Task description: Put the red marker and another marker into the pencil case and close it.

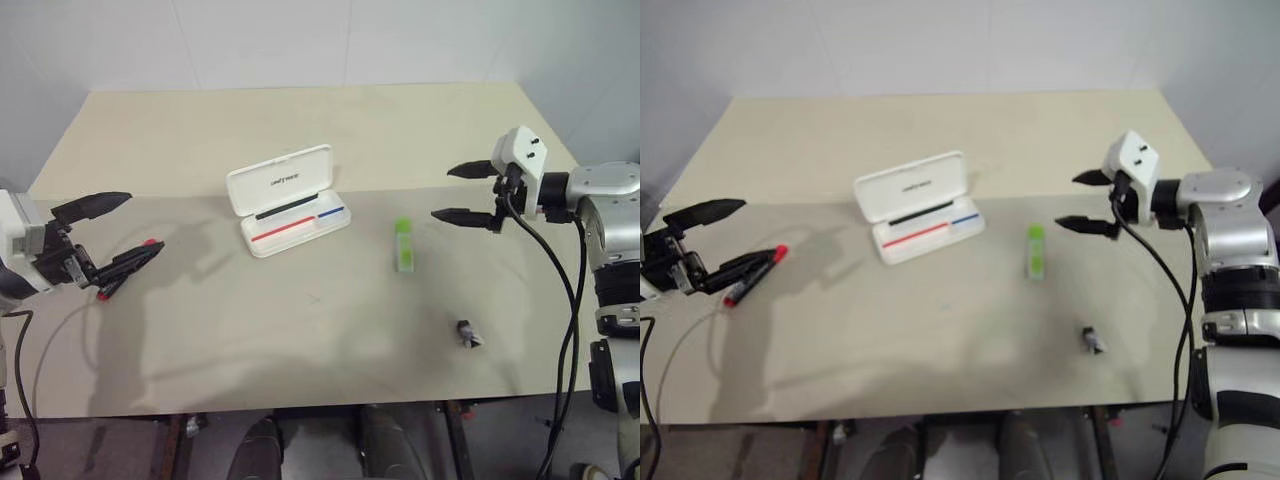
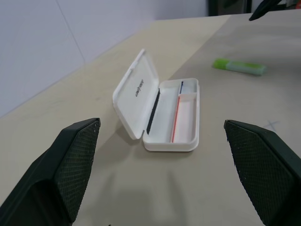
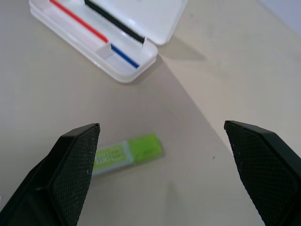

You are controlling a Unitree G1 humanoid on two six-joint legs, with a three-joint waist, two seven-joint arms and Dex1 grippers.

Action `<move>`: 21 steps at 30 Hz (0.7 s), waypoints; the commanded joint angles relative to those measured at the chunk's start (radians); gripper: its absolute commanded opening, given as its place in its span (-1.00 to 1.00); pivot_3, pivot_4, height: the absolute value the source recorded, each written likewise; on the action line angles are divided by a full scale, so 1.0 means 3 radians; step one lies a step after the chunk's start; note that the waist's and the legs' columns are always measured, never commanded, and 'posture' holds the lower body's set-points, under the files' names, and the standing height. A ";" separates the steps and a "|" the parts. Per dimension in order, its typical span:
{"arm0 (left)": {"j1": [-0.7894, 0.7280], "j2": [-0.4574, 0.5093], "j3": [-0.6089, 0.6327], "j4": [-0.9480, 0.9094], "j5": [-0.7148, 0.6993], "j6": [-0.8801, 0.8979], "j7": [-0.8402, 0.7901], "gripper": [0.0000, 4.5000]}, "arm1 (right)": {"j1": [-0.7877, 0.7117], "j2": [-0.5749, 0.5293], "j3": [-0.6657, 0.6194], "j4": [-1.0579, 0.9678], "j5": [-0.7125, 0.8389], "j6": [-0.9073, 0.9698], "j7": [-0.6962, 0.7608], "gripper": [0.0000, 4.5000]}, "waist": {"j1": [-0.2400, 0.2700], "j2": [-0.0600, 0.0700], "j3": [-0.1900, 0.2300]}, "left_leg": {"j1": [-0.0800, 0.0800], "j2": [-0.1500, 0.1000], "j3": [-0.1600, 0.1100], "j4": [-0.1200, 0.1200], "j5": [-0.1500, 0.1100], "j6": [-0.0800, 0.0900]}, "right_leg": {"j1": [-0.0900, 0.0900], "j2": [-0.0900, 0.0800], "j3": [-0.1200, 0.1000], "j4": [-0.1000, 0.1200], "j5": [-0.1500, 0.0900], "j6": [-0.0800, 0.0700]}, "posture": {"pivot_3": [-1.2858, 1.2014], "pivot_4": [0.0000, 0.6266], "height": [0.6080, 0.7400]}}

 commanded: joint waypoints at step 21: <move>-0.0282 -0.0259 -0.0545 0.0004 0.0202 -0.0217 0.0175 1.00 | 0.0497 0.0200 -0.0193 -0.1395 0.0528 0.0673 -0.0492 0.99 | 0.0020 -0.0001 0.0000 | -0.0002 -0.0001 0.0002 0.0021 -0.0002 0.0004 | 0.0002 0.0001 0.0008 0.0010 0.0003 0.0005 | 0.03 -0.52 1.00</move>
